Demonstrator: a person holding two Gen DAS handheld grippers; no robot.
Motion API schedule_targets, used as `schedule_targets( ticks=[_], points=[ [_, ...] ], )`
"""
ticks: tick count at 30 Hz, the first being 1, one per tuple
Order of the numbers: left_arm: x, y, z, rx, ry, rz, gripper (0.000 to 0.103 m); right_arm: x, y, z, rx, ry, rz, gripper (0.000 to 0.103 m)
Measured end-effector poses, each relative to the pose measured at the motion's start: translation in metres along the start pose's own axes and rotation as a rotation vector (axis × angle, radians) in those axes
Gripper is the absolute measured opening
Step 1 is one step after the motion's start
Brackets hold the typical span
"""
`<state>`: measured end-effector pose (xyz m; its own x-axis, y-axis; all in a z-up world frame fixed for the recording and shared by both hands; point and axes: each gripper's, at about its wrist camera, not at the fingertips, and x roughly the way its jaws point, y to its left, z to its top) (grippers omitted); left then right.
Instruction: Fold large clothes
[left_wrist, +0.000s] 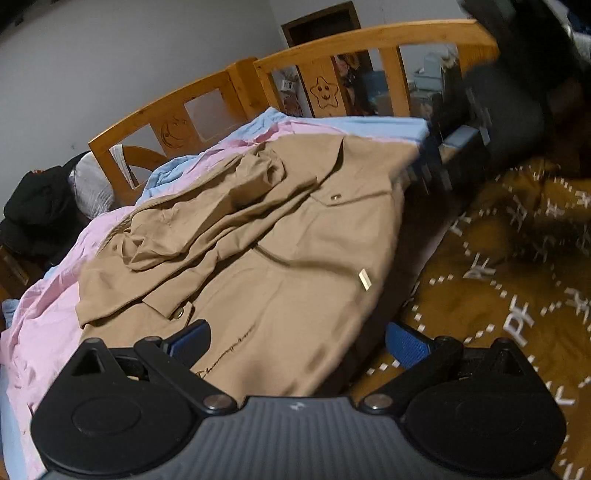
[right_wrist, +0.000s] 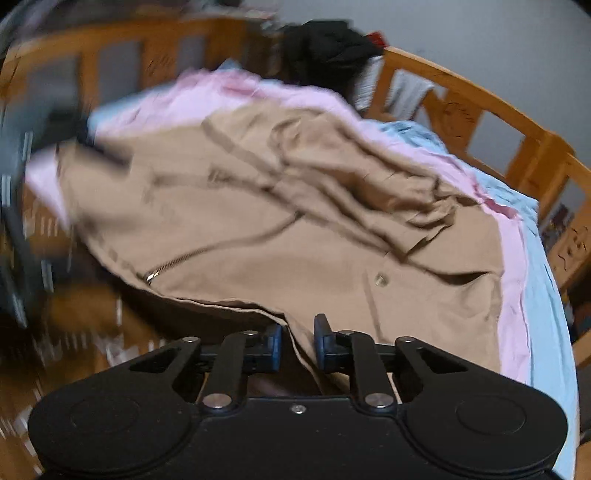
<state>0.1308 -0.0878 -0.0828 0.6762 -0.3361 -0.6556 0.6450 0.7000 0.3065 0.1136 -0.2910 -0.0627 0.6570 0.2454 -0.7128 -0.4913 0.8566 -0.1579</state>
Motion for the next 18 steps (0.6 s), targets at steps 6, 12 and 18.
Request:
schedule_targets(
  ticks=[6,12,18],
  points=[
    [0.004,0.009,-0.004,0.107,0.041,0.096,0.093,-0.017,-0.013,0.028,0.049,-0.079,-0.023,0.015],
    [-0.013,0.060,-0.024,0.012,0.096,0.186,0.083,-0.018,-0.016,0.030,0.049,-0.085,-0.031,0.014],
    [-0.030,0.097,-0.052,-0.002,0.230,0.209,0.077,-0.013,-0.015,0.025,0.029,-0.077,-0.034,0.014]
  ],
)
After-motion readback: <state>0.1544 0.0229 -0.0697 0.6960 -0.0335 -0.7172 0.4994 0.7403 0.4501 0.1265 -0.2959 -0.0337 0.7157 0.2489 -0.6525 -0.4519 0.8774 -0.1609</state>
